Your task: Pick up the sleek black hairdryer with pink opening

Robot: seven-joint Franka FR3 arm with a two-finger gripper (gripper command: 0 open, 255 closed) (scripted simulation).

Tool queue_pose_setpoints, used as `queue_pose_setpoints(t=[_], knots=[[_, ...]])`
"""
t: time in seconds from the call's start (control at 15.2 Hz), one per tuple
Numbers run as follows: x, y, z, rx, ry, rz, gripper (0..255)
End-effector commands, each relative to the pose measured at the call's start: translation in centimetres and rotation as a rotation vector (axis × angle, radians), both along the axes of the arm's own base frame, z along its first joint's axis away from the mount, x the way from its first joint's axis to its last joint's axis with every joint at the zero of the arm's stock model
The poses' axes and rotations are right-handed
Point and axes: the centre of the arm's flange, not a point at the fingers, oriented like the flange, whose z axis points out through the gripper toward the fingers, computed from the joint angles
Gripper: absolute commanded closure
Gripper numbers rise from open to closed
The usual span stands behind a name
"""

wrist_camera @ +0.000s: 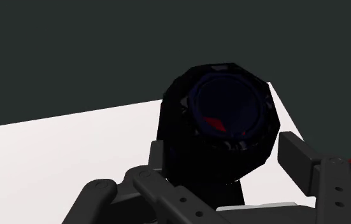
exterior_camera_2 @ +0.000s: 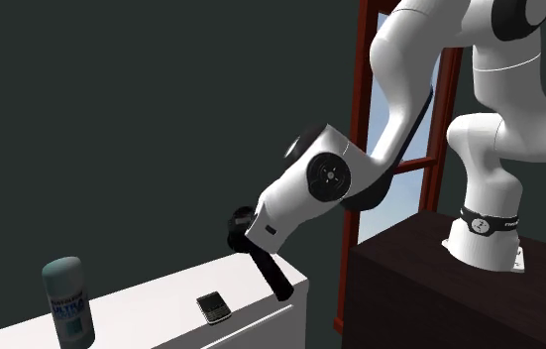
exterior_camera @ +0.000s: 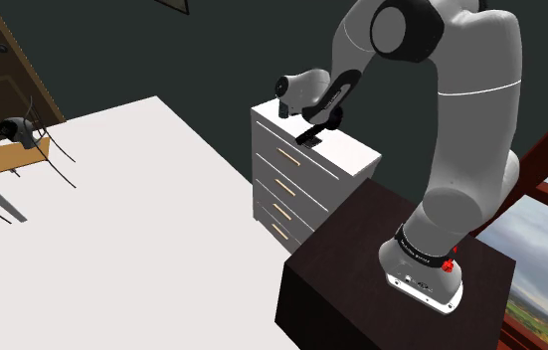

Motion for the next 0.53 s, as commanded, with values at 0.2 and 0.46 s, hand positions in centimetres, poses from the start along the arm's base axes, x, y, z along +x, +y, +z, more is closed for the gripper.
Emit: queue_pose_setpoints(t=[0.2,0.46], knots=[[0.1,0.0,2.7,0.000,0.000,0.000,255],[0.1,0.0,3.8,0.000,0.000,0.000,255]])
